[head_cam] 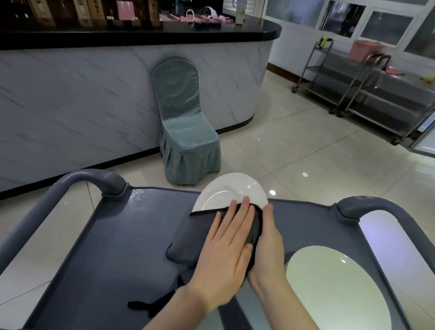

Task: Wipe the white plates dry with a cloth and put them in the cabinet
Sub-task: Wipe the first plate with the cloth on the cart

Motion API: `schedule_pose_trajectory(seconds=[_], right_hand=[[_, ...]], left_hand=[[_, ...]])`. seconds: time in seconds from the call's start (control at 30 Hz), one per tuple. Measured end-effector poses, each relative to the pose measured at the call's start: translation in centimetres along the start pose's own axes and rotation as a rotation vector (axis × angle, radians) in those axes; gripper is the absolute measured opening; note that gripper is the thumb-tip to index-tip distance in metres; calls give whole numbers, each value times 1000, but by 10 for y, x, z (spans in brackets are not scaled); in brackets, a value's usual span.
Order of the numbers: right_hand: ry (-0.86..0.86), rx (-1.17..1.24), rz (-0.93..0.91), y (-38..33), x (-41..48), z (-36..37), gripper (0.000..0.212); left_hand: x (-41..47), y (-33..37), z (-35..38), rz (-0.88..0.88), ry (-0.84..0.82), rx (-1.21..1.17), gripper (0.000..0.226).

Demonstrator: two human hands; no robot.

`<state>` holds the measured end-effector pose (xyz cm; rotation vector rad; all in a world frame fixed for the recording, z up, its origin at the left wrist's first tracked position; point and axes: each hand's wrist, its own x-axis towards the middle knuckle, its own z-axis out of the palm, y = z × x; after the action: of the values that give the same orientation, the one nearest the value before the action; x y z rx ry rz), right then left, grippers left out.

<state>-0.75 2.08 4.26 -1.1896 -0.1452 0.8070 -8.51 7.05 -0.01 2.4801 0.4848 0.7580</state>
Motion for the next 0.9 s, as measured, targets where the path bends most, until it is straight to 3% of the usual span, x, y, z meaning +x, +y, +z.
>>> schedule_pose_trajectory(seconds=[0.27,0.53,0.7,0.9], right_hand=[[35,-73,-55,13,-6,4,45],[17,-91,-55,4,-1,-9,45],[25,-321,-101,17,-12,-10,51],[75,-172,-39,-10,-1,-16,47]], left_hand=[[45,6,-23,-38,-10,-172,59],[14,1,8,23,-71,-58,60],[48,-18,-18,-195,-3,-332,53],[28,-42,-21,-313,-31,-341,53]])
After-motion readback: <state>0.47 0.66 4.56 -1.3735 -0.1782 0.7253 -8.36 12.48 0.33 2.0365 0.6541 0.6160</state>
